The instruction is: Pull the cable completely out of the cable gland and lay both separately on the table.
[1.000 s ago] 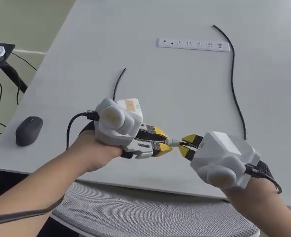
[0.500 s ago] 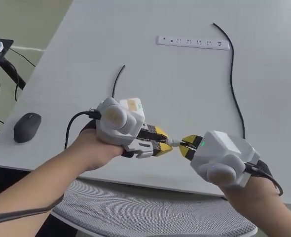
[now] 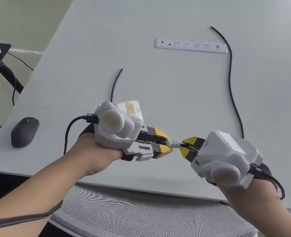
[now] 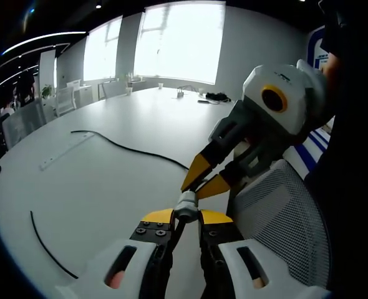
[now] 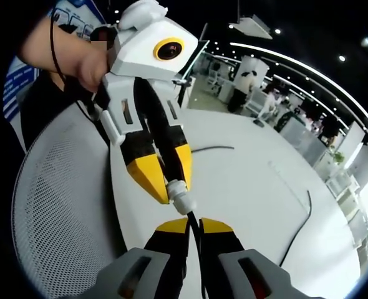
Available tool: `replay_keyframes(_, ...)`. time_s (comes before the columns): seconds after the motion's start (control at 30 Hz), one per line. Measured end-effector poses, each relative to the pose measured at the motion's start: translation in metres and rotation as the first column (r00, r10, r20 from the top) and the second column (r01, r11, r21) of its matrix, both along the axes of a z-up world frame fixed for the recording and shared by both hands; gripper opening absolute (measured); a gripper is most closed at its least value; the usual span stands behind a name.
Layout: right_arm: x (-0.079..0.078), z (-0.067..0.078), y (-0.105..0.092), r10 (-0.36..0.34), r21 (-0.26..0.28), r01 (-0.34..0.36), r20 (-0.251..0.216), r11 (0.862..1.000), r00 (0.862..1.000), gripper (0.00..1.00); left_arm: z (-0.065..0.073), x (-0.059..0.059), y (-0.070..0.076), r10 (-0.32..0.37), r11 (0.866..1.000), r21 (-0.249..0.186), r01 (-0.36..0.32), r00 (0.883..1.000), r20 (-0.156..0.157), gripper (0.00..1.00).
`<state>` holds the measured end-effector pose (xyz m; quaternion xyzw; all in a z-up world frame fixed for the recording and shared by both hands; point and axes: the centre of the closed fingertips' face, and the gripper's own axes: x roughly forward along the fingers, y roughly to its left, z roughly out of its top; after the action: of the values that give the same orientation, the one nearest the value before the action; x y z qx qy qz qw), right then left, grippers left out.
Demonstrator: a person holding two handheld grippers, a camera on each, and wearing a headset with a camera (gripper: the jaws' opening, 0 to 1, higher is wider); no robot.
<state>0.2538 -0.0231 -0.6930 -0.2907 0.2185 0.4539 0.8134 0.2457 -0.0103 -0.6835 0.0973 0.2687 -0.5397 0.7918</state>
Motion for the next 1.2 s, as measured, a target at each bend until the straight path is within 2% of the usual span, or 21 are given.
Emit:
replay_keyframes(0.2,0.001,-0.002,-0.003,-0.016,0.009,0.016,-0.017,1.000,1.000,0.00,0.000,0.001,0.001,-0.001,1.000,0.000,0.001,1.000,0.002,0.15)
replay_keyframes(0.47,0.007,-0.009,-0.014,-0.069,0.022,0.071,-0.052,0.997,0.996,0.00,0.002,0.001,0.004,0.000,1.000,0.001,0.000,1.000,0.005,0.15)
replay_keyframes(0.77,0.012,-0.020,-0.029,-0.153,0.040,0.158,-0.107,0.987,0.982,0.00,0.002,0.002,0.003,0.004,1.000,-0.008,-0.004,1.000,0.008,0.15)
replay_keyframes(0.93,0.016,-0.029,-0.040,-0.219,0.042,0.227,-0.151,0.973,0.964,0.00,0.002,0.003,0.003,0.009,1.000,-0.012,-0.008,1.000,0.006,0.15)
replay_keyframes(1.07,0.018,-0.040,-0.053,-0.274,0.033,0.286,-0.194,0.958,0.942,0.00,0.004,0.005,0.005,0.016,1.000,-0.022,-0.016,1.000,0.002,0.15)
replay_keyframes(1.17,0.018,-0.050,-0.065,-0.328,0.039,0.347,-0.248,0.937,0.912,0.00,0.006,0.006,0.006,0.023,0.999,-0.029,-0.023,1.000,0.004,0.15)
replay_keyframes(1.2,0.018,-0.052,-0.067,-0.335,0.038,0.356,-0.256,0.934,0.907,0.00,0.006,0.005,0.006,0.024,0.999,-0.030,-0.024,1.000,0.003,0.15)
